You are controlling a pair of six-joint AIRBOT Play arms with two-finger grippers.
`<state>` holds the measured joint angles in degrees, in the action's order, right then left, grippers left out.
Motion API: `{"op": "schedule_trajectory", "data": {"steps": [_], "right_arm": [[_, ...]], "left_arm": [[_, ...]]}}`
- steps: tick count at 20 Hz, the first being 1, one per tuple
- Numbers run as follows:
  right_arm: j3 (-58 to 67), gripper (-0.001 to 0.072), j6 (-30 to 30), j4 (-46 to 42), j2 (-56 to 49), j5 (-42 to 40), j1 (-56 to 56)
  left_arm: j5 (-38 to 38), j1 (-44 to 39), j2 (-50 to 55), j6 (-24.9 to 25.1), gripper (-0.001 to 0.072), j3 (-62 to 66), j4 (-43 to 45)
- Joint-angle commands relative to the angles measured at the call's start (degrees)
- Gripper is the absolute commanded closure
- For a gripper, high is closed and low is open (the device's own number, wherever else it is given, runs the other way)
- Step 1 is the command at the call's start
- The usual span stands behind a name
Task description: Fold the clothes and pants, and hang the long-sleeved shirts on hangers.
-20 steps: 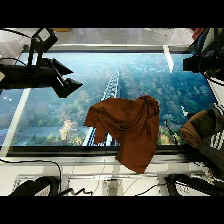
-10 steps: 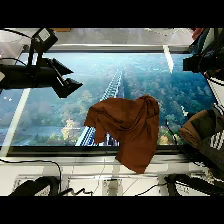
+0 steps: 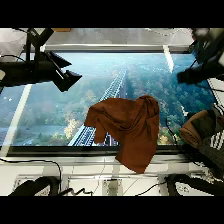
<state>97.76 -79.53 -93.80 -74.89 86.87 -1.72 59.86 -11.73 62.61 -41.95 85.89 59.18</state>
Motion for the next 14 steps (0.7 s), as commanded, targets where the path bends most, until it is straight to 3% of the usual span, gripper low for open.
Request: {"op": "schedule_trajectory", "data": {"steps": [1,5,6,7,8,9,12,13,14], "right_arm": [[-13.3,0.0702,1.2,3.5,-0.3,6.3,1.1],[-28.3,0.0701,0.9,15.2,-0.3,6.8,0.9],[-31.2,0.0658,0.7,18.2,-0.3,6.4,0.9],[-33.4,0.0447,0.0,18.9,-0.3,5.4,0.9],[-35.4,0.0178,-1.8,18.6,-0.3,3.8,0.9],[-36.7,0.0073,-3.3,18.2,-0.3,2.4,0.9],[-40.1,0.0098,-8.2,17.9,-0.3,0.4,0.9],[-41.4,0.0176,-8.3,16.9,-0.3,0.4,0.9],[-42.9,0.0309,-8.3,14.8,-0.3,0.1,0.9]], "left_arm": [[-1.0,0.0,0.0,0.0,0.0111,0.0,-0.9],[-0.9,0.0,0.0,0.0,0.0111,0.0,-0.9],[-0.9,0.0,0.0,0.0,0.0111,0.0,-0.9],[-0.9,0.0,0.0,0.0,0.0111,0.0,-0.9],[-0.9,0.0,0.0,0.0,0.0111,0.0,-0.9],[-0.9,0.0,0.0,0.0,0.0111,0.0,-0.9],[-0.9,0.0,0.0,0.0,0.0111,0.0,-0.9],[-0.9,0.0,0.0,0.0,0.0111,0.0,-0.9],[-0.9,0.0,0.0,0.0,0.0111,0.0,-0.9]]}}
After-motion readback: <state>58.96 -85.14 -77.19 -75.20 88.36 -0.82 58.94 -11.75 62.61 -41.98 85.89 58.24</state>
